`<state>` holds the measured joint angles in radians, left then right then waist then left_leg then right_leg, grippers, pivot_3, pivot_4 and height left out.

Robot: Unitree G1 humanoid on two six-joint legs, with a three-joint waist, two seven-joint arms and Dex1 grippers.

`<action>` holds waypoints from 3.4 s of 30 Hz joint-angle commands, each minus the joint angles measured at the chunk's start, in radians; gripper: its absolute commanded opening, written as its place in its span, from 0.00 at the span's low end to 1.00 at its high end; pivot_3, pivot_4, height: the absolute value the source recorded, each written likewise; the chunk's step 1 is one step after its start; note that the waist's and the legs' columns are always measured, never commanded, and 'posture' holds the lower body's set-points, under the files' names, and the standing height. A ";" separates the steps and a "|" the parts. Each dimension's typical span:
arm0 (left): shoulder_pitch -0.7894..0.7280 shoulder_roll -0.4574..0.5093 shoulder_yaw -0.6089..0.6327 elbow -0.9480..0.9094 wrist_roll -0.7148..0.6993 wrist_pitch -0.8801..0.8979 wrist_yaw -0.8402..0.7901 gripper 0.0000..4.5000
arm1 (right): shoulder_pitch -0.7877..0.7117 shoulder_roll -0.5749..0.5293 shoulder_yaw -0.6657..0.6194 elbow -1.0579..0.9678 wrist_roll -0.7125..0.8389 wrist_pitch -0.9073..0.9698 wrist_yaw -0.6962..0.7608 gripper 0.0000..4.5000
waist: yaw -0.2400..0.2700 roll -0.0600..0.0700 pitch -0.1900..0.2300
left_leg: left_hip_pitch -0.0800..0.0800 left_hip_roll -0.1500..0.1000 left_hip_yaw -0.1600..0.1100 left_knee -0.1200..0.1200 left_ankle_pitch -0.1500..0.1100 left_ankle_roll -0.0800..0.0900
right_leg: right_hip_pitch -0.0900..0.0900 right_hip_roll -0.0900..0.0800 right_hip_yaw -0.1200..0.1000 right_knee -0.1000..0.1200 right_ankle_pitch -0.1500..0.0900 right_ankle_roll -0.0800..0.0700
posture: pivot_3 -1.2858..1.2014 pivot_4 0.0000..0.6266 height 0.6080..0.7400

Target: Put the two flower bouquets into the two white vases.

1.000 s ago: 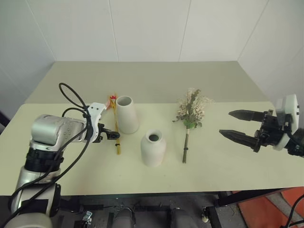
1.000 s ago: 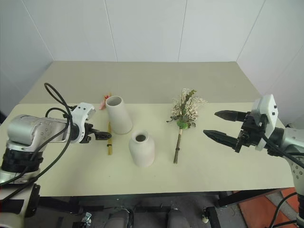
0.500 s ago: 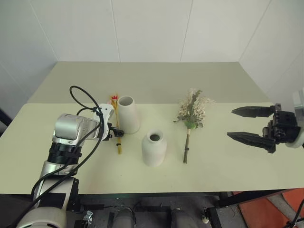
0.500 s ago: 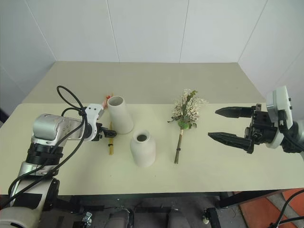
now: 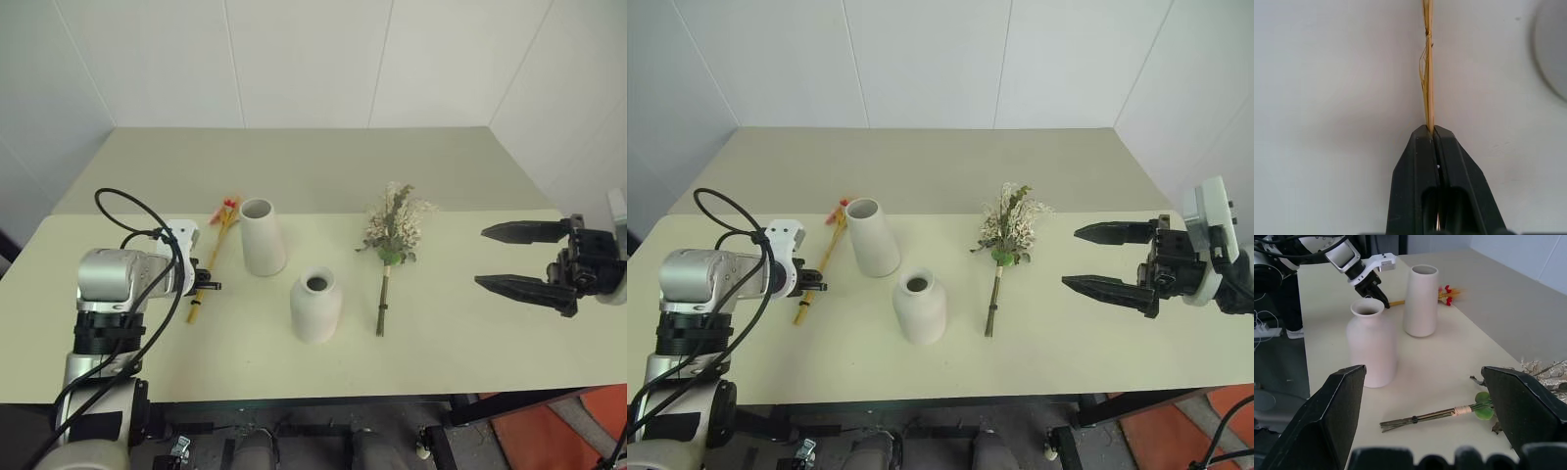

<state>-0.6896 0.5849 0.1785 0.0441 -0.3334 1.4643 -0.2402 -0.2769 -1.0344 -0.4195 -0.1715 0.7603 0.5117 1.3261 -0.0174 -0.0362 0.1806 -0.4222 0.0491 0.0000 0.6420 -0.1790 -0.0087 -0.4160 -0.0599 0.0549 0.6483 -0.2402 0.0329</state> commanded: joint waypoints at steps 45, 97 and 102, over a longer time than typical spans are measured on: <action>-0.236 -0.180 0.040 0.209 -0.195 -0.889 -0.415 0.00 | 0.185 0.079 -0.118 -0.219 0.049 -0.023 -0.173 1.00 | 0.003 0.000 0.000 | -0.002 0.000 0.000 0.002 0.000 0.000 | 0.000 0.000 0.000 -0.001 0.002 0.002 | 0.52 0.24 1.00; -0.518 -0.008 -0.131 0.728 -0.108 -0.851 -0.805 1.00 | 0.178 0.068 -0.116 -0.222 0.075 -0.021 -0.189 1.00 | 0.003 0.000 0.000 | 0.001 0.000 0.000 0.002 0.000 0.000 | 0.005 0.000 -0.001 -0.004 0.000 0.006 | 0.52 0.24 1.00; -0.622 -0.069 -0.151 0.924 -0.030 -0.956 -0.877 1.00 | 0.186 0.076 -0.129 -0.240 0.086 -0.019 -0.206 1.00 | 0.003 -0.001 0.000 | -0.001 0.000 0.000 0.002 0.000 0.000 | 0.004 0.000 -0.001 -0.004 -0.002 0.009 | 0.52 0.24 1.00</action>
<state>-1.2670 0.5205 0.0282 0.9315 -0.3875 0.5562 -1.0887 -0.0916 -0.9588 -0.4988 -0.3839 0.8207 0.4898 1.1303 -0.0139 -0.0367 0.1808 -0.4230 0.0487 0.0001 0.6439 -0.1789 -0.0088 -0.4124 -0.0600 0.0540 0.6444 -0.2425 0.0420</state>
